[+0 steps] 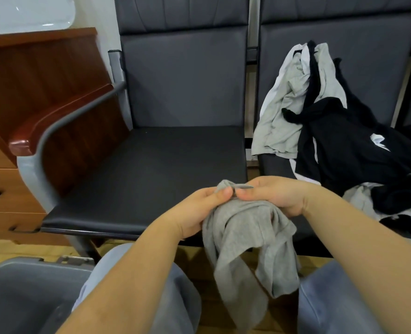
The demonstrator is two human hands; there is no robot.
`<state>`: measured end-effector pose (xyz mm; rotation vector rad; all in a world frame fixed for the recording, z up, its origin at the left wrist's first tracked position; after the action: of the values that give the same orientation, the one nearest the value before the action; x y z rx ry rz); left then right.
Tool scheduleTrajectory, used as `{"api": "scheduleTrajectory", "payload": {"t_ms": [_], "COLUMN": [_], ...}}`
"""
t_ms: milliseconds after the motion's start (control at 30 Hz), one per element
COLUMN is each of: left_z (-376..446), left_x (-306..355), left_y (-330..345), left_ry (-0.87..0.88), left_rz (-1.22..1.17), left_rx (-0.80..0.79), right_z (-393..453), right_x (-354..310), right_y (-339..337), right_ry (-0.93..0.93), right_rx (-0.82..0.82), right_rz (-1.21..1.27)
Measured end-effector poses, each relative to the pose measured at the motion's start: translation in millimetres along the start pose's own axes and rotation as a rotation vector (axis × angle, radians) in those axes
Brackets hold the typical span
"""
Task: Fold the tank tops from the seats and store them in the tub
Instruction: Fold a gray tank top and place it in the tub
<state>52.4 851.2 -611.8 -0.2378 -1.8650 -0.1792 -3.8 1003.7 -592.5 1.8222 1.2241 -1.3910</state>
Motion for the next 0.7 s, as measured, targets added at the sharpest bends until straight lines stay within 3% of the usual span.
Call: {"api": "scheduleTrajectory", "payload": {"t_ms": [267,700], "left_z": [3.9,-14.3], "left_x": [4.0,9.9], "left_y": [-11.6,-29.1], "left_ry": [0.079,0.178], "left_rz": [-0.101,-0.152], "left_rx": [0.206,0.461], "right_z": [-1.9,-3.8], "right_x": [1.8,-10.3], "right_y": [-5.1,4.0], "right_ry": [0.025,-0.108], "right_rx": [-0.026,0.274], "right_rz": [0.035,-0.141]}}
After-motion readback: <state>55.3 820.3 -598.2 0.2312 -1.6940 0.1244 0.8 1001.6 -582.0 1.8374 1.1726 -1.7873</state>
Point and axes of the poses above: each hand's wrist, its own z-axis towards the middle knuckle, its own y-axis out of the palm, x = y × z, the point moved 3 cm from there along z, towards the middle knuckle, and after that the axes turned 3 degrees about -y, right-handed, at the moved point
